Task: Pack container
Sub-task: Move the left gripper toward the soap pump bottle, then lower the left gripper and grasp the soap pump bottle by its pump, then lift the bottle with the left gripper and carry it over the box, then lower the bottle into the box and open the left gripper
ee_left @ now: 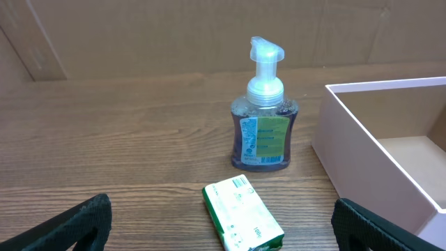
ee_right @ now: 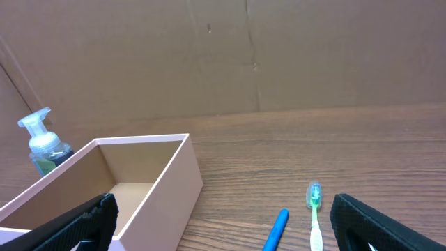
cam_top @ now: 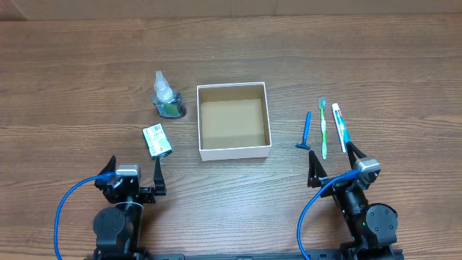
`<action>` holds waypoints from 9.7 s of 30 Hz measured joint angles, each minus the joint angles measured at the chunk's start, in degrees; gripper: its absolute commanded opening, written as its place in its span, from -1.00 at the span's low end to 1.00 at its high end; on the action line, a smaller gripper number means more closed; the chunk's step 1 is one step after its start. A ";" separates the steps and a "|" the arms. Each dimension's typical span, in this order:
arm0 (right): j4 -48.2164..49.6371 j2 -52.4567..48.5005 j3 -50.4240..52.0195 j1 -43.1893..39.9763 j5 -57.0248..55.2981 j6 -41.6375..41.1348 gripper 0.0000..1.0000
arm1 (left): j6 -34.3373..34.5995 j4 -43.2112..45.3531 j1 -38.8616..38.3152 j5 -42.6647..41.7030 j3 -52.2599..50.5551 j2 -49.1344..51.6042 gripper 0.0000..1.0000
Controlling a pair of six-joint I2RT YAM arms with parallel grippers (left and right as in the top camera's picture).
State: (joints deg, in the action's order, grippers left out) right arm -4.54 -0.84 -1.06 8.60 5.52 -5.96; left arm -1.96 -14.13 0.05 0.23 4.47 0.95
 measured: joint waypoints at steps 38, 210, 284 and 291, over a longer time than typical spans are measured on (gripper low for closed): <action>-0.02 0.00 0.00 0.00 0.02 0.02 1.00 | 0.00 0.00 0.00 0.00 0.00 0.00 1.00; -0.02 0.00 0.00 0.00 0.00 0.00 1.00 | 6.03 29.27 -11.63 10.88 35.39 78.88 -0.59; -0.02 0.00 0.00 0.00 0.00 0.00 1.00 | 29.49 -12.07 -29.97 20.74 72.83 97.02 -0.60; 0.00 0.00 0.00 0.00 0.00 0.00 1.00 | 29.49 -12.11 -29.97 22.08 72.83 97.09 -0.59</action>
State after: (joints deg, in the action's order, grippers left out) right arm -4.54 -0.84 -1.06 8.60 5.52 -5.96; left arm 27.53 -26.24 -29.91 22.31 77.30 98.04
